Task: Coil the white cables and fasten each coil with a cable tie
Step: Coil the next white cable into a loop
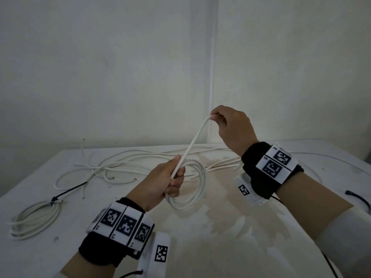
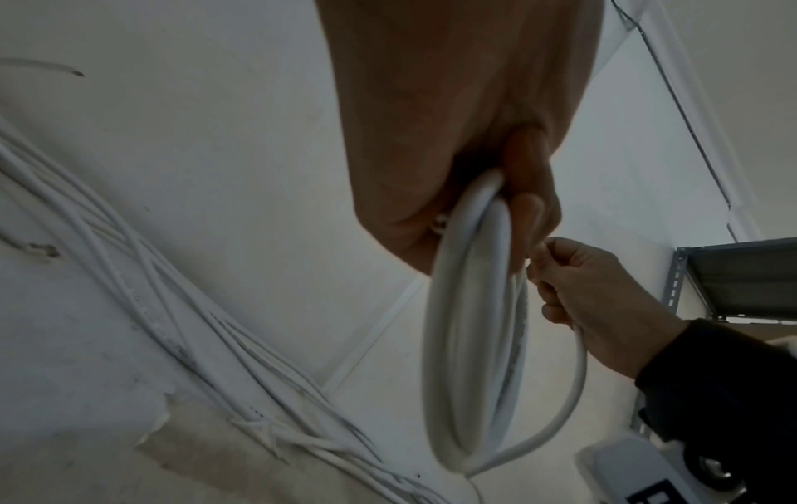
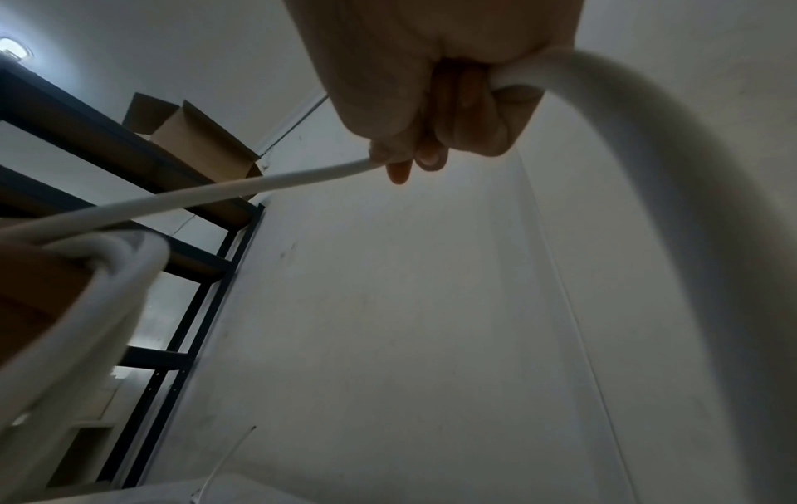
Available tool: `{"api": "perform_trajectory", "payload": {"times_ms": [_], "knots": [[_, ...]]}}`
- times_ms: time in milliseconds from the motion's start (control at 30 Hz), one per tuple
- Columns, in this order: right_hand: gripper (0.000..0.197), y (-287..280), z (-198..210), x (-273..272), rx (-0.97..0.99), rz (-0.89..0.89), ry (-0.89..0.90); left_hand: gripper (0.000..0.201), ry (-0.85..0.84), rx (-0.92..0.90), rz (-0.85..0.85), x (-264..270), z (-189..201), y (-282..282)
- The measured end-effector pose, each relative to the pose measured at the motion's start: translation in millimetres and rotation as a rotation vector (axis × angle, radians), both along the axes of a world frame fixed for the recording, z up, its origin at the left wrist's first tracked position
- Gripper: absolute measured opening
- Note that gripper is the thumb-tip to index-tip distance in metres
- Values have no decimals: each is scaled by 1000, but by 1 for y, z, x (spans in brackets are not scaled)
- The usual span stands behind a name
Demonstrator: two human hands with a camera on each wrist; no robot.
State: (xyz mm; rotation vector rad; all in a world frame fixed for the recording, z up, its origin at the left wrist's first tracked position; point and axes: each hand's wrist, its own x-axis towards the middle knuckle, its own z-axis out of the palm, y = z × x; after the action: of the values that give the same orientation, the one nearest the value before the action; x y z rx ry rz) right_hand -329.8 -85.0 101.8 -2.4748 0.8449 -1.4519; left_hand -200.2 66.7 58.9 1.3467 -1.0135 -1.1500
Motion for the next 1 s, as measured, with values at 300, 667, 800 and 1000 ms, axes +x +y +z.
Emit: {"api": "perform_trajectory", "payload": {"times_ms": [300,667,800,1000], "knots": [[18,-10,-16,-6,113,-52,40,46,91,-20,-3,-6,6,-2],[28,24,-69,-2,154,150,310,44,459,-232,291,9,16,-10],[30,38,-78,1,258,227,349,42,529,-307,452,21,14,-19],[35,50,-98,-3,370,268,621,41,562,-418,711,53,16,-26]]}}
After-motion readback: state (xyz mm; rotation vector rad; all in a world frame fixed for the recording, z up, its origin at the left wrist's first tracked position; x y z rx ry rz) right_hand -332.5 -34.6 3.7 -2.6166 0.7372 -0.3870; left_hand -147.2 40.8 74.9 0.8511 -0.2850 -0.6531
